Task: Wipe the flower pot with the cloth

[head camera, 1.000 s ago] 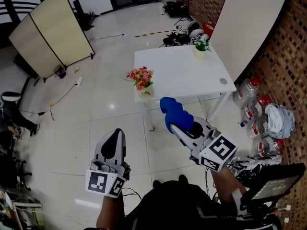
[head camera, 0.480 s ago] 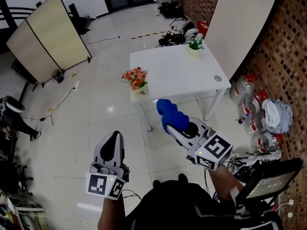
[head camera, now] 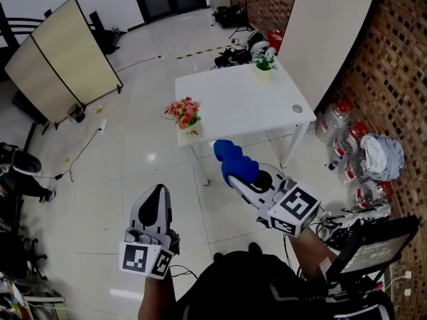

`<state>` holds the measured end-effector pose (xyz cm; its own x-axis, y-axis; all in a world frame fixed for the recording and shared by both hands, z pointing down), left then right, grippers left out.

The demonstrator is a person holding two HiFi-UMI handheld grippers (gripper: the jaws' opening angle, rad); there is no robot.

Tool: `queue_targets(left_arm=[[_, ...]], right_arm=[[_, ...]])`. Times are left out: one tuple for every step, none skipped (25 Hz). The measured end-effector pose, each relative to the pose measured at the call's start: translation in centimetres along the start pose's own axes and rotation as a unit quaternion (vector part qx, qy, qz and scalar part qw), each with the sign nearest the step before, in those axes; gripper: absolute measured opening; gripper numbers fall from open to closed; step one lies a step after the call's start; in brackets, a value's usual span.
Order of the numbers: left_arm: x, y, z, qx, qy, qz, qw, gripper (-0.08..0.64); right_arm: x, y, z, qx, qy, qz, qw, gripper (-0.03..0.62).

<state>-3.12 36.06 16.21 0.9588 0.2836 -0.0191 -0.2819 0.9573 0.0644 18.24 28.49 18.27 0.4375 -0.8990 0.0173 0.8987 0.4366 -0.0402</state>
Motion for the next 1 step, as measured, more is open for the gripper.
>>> queue_targets(left_arm=[[0.00,0.05,0.05,0.000,0.000,0.000,1.0000,0.000]], right_arm=[[-0.01,-0.02,-0.03,0.000,0.001,0.000,1.000,0.043]])
Point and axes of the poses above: the fingertips, and each gripper's own axes: y backward along the fingers, x to its right, z out of its underside, the point moved 6 cm from there along y, backward along the fingers, and after that the axes turned 1 degree about y, right-handed, at the moved point
